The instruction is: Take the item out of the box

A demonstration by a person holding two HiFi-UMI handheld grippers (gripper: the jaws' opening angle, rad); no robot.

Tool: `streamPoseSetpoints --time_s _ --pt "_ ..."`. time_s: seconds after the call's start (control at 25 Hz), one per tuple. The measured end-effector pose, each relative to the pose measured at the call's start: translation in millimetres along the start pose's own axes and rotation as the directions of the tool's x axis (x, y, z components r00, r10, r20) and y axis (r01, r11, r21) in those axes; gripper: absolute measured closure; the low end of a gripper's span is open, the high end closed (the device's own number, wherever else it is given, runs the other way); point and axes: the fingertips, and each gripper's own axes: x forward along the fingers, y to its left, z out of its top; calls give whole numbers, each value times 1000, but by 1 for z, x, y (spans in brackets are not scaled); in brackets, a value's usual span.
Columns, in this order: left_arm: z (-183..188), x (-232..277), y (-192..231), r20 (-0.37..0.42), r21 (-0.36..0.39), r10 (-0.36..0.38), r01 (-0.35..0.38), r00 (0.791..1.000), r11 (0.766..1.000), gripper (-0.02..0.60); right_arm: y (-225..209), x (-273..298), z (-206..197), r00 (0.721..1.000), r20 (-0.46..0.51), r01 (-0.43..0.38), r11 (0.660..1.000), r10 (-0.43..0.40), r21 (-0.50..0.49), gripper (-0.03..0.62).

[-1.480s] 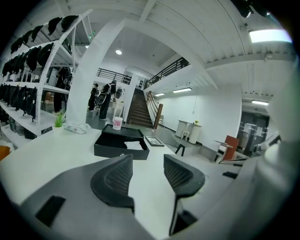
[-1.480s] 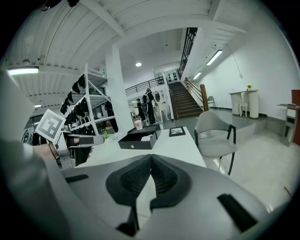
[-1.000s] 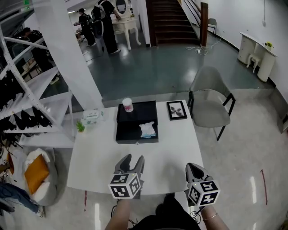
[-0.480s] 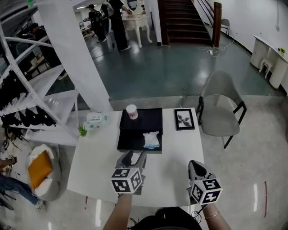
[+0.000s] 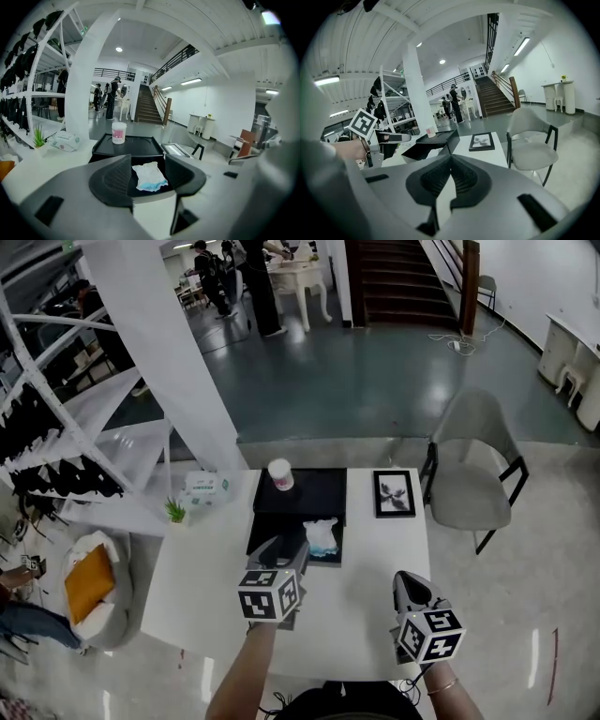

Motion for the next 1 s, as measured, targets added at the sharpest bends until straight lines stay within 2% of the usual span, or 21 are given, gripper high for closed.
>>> streamPoseSetpoints --time_s 0.32,0.52,0.72,1.0 --pt "-6 38 9 -75 34 18 -16 997 999 372 -7 12 -1 1000 -18 -9 1000 9 3 594" --pt "-12 57 5 -128 37 -9 14 992 999 361 -15 12 -3 1000 -27 2 1000 -2 16 594" --pt "-23 77 -2 -217 33 -34 42 976 999 339 -22 13 -5 999 -34 8 1000 -8 27 594" --pt "-40 100 -4 -319 47 -29 47 947 998 320 -29 14 -6 999 -43 19 999 -17 33 594"
